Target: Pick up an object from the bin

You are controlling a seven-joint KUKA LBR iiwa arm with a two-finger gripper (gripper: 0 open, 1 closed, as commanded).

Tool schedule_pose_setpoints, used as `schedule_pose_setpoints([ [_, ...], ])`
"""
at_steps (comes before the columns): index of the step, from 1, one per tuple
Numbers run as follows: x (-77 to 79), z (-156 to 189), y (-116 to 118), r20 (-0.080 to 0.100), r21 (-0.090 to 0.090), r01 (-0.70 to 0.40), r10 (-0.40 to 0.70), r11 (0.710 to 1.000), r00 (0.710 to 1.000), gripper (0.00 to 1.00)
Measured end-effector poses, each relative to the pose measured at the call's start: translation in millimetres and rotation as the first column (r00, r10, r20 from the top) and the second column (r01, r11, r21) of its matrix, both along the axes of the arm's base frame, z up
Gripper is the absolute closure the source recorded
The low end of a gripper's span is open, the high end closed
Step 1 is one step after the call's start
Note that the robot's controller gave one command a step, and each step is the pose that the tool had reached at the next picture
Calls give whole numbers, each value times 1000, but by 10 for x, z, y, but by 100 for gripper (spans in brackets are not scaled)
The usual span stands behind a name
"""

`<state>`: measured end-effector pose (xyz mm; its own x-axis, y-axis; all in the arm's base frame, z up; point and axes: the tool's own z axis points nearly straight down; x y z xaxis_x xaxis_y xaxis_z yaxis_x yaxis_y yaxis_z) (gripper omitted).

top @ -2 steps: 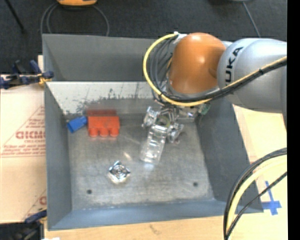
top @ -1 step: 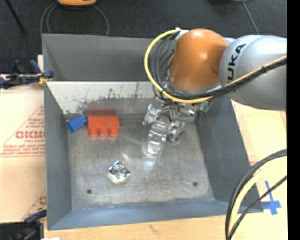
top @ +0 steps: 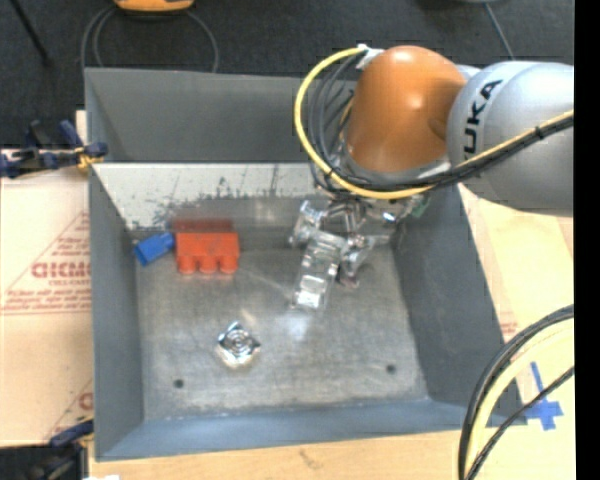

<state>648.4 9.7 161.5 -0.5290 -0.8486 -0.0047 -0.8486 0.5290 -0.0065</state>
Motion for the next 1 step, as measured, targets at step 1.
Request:
schedule_pose_setpoints([
  [1, 13, 275, -8, 1, 0, 7, -7, 1000, 1000, 100],
])
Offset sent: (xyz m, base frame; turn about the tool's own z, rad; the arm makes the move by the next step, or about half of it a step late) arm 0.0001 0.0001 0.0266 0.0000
